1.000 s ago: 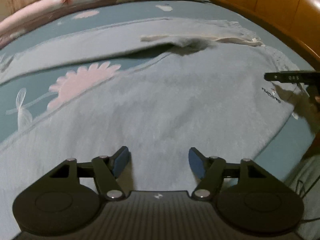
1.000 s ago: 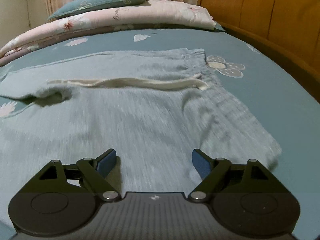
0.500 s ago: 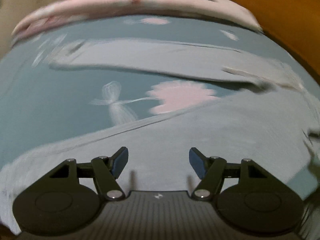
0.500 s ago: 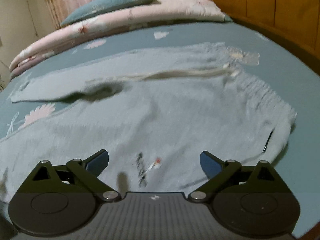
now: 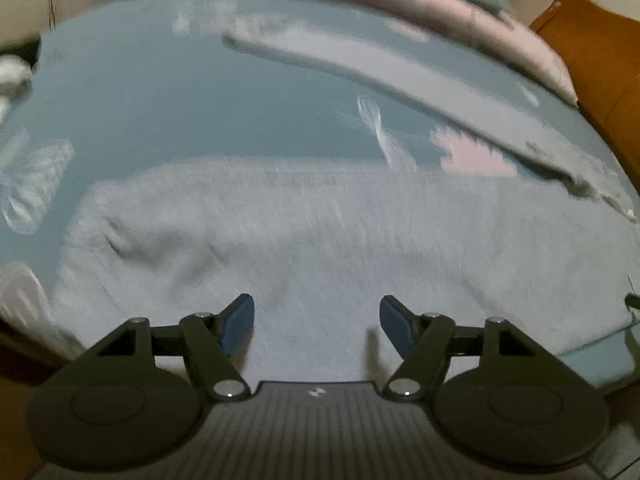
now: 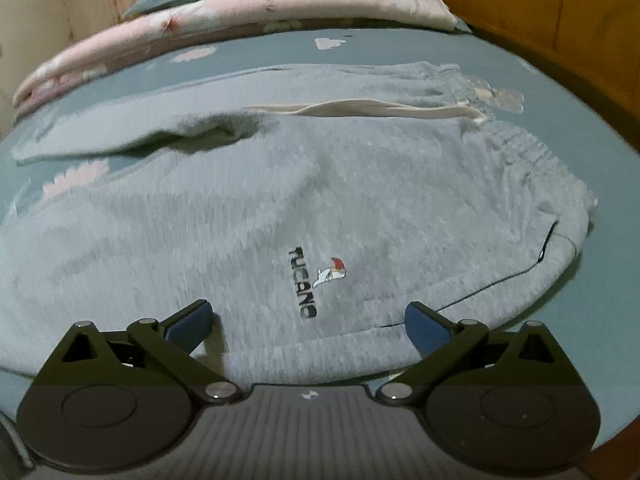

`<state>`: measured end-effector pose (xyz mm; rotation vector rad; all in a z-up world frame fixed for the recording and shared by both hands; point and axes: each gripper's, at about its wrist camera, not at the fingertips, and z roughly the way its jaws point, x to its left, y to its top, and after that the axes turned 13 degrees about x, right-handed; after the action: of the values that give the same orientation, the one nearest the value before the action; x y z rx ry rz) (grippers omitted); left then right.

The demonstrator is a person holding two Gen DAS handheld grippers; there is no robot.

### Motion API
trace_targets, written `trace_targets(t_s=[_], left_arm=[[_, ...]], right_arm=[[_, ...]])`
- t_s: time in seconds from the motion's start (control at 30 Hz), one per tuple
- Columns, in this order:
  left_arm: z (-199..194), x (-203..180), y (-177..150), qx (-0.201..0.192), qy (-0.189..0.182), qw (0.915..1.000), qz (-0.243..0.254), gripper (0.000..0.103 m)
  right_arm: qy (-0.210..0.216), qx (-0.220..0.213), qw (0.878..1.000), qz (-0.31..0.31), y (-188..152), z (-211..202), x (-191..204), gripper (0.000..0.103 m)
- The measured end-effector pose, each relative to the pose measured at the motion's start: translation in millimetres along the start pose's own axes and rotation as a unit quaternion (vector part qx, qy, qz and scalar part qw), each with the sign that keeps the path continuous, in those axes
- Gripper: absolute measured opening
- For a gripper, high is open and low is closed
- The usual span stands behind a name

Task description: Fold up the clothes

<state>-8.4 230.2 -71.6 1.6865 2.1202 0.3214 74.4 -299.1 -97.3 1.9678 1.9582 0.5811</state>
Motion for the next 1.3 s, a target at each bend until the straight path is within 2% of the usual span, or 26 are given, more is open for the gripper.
trace_targets(t_s=[0.13,0.23,0.3,0.4,0.5,0.6,0.7,0.87,0.93,1.03,1.1,1.2,1.3], left_arm=[[-8,37,31,-0.039,-0.039,0.9971,-0.052,0.072],[13,68,50,-0.017,-0.077,0.9911,-0.108,0.072],[27,86,55,-0.007,-0.070,0.9882,-0.136,0.072],[37,105,57,-0.002,-0.039,0.9868,-0.157,0.069],[26,117,58,-0.018,-0.056,0.9832,-0.173,0.069],[9,110,56,-0.043,-0.060,0.9846,-0.159,0.070],[6,96,52,-0.040,-0.090,0.9865,-0.131,0.072],[31,87,40,0.003,-0.062,0.9901,-0.126,0.072],[32,88,34,-0.003,-0.023,0.9912,-0.130,0.069],[20,82,32,-0.002,0.001,0.9916,-0.129,0.068],[8,70,30,-0.005,-0.002,0.9947,-0.102,0.070],[-1,50,28,-0.009,-0.039,0.9968,-0.069,0.075],[3,31,22,0.007,-0.050,0.9977,-0.046,0.075]], right_arm=[[-0.012,-0.005,1.000,-0.003,-3,2,3,0.103],[-0.014,-0.001,1.000,0.000,-1,2,4,0.103],[-0.016,0.001,1.000,0.000,0,3,4,0.103],[-0.018,0.003,1.000,-0.001,0,3,5,0.103],[-0.020,0.004,1.000,-0.001,0,3,5,0.103],[-0.022,0.003,1.000,0.002,0,4,6,0.103],[-0.025,0.003,1.000,0.005,1,5,8,0.103],[-0.025,0.002,1.000,0.007,1,5,8,0.103],[-0.025,0.002,1.000,0.007,1,5,8,0.103],[-0.025,0.000,1.000,0.007,0,5,7,0.103],[-0.025,-0.001,1.000,0.007,0,5,7,0.103],[-0.027,-0.003,1.000,0.010,0,5,8,0.103],[-0.027,-0.005,1.000,0.011,-1,5,8,0.103]])
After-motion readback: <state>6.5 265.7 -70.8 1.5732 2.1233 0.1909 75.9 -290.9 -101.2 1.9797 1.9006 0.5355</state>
